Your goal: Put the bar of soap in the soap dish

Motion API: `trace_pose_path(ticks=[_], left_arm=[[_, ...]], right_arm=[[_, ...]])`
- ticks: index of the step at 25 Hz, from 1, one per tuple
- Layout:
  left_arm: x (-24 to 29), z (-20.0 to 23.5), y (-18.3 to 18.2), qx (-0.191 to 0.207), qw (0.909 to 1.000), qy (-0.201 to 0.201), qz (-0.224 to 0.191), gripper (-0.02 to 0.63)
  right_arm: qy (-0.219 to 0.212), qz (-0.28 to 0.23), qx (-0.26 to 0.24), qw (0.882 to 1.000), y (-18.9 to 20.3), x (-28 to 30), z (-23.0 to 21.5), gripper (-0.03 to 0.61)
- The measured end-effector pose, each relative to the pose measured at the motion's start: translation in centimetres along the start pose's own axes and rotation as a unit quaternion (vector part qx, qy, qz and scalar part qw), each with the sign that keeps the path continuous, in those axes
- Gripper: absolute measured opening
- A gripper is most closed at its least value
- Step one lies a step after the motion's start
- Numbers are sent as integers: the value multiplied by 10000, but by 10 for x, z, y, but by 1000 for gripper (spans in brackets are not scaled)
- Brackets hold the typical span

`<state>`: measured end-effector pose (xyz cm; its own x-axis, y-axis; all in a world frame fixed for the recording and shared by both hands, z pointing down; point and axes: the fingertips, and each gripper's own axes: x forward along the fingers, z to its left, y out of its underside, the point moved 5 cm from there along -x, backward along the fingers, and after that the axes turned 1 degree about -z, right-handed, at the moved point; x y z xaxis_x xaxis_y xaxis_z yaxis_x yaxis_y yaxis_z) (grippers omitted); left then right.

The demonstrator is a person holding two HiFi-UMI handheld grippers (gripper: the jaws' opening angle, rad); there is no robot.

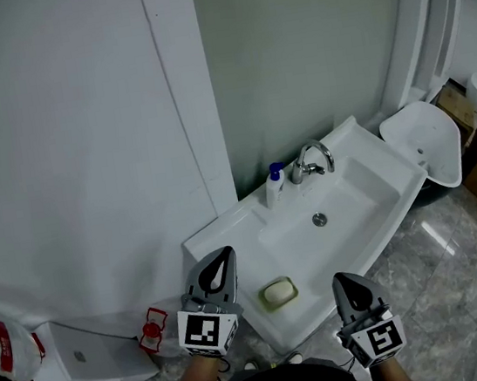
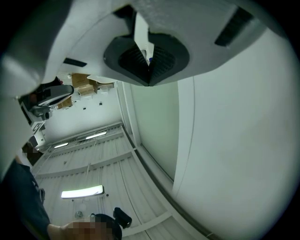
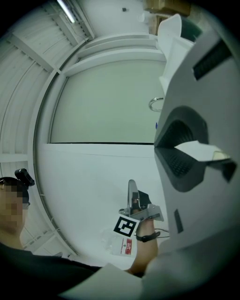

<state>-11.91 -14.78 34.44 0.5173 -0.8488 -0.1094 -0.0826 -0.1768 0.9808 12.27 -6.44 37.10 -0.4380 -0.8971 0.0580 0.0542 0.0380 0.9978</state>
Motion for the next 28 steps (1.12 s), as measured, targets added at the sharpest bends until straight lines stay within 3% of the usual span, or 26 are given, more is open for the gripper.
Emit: trace_pose_path(ticks=[5, 10, 15, 28], left_arm=[[-18, 6, -27, 287, 9993, -86, -233, 20], [-31, 6, -23, 373, 9992, 130, -62, 20], [-47, 8, -32, 513, 9986, 39, -141, 20], [-109, 21, -16, -72, 9983, -565, 105, 20]], right_arm=[[222, 1, 40, 9997, -2, 1, -15, 11], [509, -24, 74, 9987, -3, -7, -32, 11], [741, -67, 138, 9971, -5, -17, -46, 11], [1054, -53, 107, 9944, -9, -36, -51, 11]])
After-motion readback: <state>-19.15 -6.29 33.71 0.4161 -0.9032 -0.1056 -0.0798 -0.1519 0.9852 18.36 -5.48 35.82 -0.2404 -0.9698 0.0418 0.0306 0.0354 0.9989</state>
